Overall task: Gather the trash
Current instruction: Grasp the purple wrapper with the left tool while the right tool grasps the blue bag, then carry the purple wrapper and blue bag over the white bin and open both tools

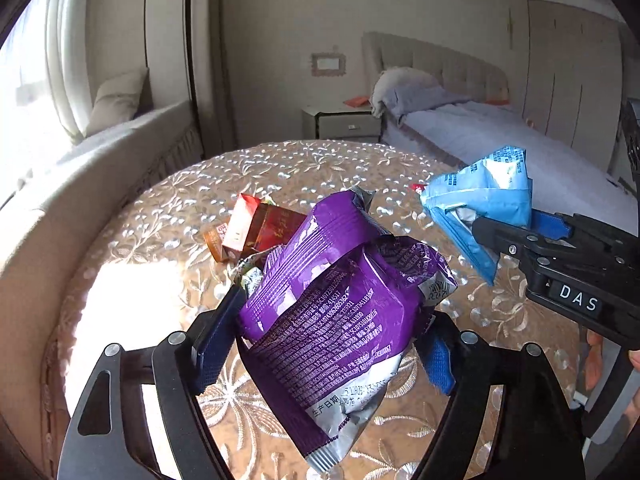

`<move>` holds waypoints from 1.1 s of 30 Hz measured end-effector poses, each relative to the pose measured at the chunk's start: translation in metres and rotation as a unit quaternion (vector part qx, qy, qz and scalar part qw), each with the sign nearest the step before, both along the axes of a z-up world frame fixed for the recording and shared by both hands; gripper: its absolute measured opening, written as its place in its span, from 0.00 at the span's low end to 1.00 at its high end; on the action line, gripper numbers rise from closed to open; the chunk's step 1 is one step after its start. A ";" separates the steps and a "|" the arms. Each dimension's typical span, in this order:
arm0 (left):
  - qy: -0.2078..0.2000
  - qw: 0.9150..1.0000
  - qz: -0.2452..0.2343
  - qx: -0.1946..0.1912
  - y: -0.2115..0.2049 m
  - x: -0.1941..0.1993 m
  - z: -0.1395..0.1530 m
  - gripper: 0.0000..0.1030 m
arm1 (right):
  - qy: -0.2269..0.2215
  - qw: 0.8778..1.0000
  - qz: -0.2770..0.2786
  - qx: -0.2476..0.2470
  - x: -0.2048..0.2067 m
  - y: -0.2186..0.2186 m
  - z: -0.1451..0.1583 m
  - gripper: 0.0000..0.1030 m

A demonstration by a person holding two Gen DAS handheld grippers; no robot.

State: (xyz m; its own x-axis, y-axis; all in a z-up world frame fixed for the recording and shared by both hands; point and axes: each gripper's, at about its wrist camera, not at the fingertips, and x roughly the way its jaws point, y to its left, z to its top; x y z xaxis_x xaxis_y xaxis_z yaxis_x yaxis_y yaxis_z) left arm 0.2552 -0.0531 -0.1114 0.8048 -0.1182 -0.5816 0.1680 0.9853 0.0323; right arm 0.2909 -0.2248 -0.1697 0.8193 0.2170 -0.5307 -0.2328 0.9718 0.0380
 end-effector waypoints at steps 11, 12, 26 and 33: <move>-0.037 0.998 -0.044 0.012 -0.042 -0.056 0.023 0.75 | -0.046 0.999 -0.028 -0.002 -0.083 -0.033 0.023 0.52; -0.039 0.998 -0.050 0.014 -0.048 -0.061 0.024 0.75 | -0.048 0.998 -0.032 -0.002 -0.089 -0.037 0.024 0.52; -0.059 0.988 -0.138 0.040 -0.125 -0.115 0.021 0.75 | -0.068 0.991 -0.112 0.003 -0.176 -0.098 0.016 0.51; -0.048 0.973 -0.215 0.069 -0.185 -0.141 -0.004 0.75 | -0.051 0.985 -0.162 -0.007 -0.223 -0.131 -0.008 0.50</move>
